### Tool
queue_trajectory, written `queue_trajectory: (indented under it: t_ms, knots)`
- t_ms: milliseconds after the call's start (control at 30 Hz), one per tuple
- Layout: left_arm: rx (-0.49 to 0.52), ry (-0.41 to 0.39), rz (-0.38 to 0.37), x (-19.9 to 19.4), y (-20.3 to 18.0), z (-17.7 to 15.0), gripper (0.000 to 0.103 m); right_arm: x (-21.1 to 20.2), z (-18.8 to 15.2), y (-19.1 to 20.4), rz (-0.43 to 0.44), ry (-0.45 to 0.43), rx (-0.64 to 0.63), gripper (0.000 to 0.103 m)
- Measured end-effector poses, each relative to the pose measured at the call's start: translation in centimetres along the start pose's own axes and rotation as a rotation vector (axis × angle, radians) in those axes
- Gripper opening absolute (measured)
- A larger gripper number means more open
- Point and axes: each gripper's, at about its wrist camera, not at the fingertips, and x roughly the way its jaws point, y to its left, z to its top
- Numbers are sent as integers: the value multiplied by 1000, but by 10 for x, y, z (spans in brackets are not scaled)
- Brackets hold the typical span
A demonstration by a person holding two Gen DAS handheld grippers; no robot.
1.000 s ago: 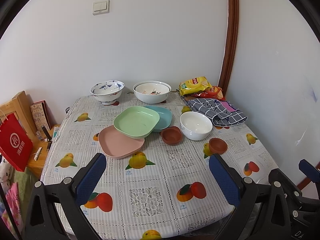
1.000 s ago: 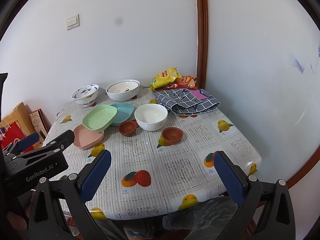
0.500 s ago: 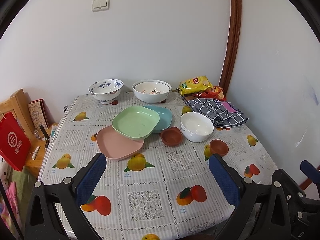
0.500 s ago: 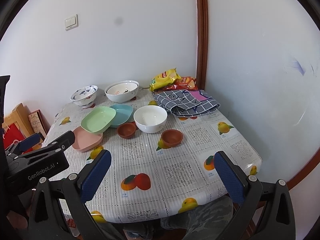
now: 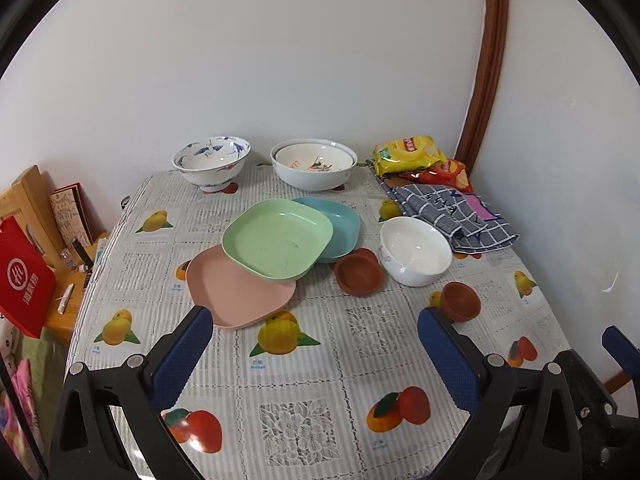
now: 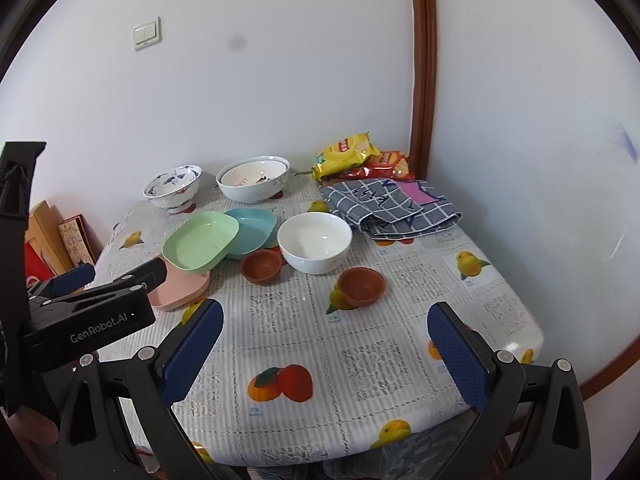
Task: Organize plates and bowls
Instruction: 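Move both grippers forward to the rim of the green plate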
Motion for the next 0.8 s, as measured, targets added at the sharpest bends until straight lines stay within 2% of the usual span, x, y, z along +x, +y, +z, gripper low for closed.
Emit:
queue_trajectory:
  t_ms: [167,267,467,633,800]
  knots:
    - [-24,27,12,23,15,11,100,19,12,4,35,12,11,98]
    - [-33,35,52,38,24,20,98,36,20,5,53,26,19,94]
    - [-72,67,45,66,42,35,98,78,36,10,102,74,56,85]
    - [-107,97,55,96,60,44,98,107,43,20,118,87,37,79]
    - [-126,121,69,122,74,53,98,138,43,40,137,129,-25,66]
